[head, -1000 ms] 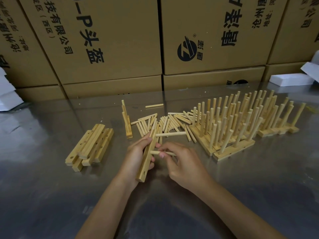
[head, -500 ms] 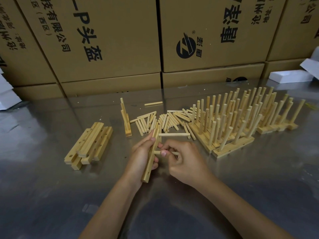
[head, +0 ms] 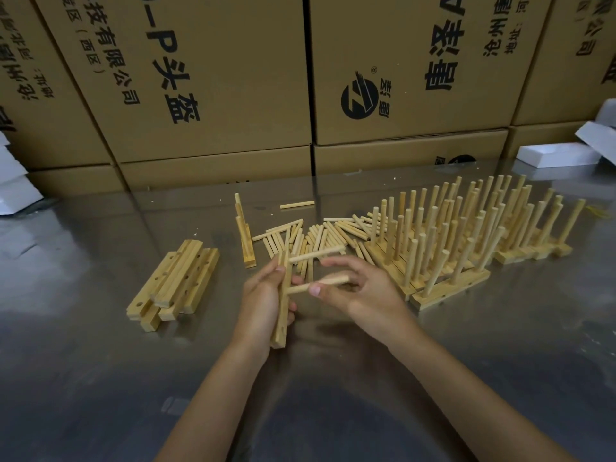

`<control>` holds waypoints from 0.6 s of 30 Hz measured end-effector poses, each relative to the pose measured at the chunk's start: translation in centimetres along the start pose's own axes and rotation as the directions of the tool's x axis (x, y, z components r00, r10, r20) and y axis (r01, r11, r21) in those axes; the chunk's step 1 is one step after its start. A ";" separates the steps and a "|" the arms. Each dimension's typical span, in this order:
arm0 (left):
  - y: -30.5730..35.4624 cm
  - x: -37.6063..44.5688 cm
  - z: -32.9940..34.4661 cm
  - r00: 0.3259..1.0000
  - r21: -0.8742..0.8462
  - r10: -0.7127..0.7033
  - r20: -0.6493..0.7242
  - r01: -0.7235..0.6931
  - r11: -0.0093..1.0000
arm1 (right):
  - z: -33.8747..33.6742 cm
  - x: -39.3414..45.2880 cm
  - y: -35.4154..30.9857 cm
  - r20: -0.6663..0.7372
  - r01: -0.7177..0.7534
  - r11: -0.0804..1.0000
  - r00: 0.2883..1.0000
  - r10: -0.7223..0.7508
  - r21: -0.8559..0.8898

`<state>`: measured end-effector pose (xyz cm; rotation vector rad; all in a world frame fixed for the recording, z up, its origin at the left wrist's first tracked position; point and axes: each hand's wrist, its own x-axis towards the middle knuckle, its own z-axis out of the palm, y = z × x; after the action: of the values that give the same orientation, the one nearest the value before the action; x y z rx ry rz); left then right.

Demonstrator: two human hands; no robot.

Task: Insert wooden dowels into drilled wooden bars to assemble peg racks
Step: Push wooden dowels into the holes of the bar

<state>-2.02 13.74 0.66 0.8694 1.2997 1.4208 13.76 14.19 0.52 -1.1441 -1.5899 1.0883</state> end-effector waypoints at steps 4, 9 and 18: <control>0.4 0.7 -1.2 0.993 -0.085 -0.053 -0.104 0.044 0.995 | -1.2 0.7 1.9 -0.094 0.086 0.879 0.985 -0.147 -0.469; 0.8 1.0 -1.9 0.990 -0.148 -0.092 -0.107 0.076 0.986 | -1.9 1.3 4.0 0.034 0.044 0.584 0.999 -0.029 -0.811; 0.4 1.4 -2.0 0.987 -0.104 -0.112 -0.111 0.101 0.989 | -1.1 0.4 2.4 -0.103 0.044 0.484 0.957 -0.272 -0.874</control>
<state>-4.33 14.54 0.59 0.6500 1.3318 1.4554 15.20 15.25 -1.41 -1.6306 -2.0533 -0.1044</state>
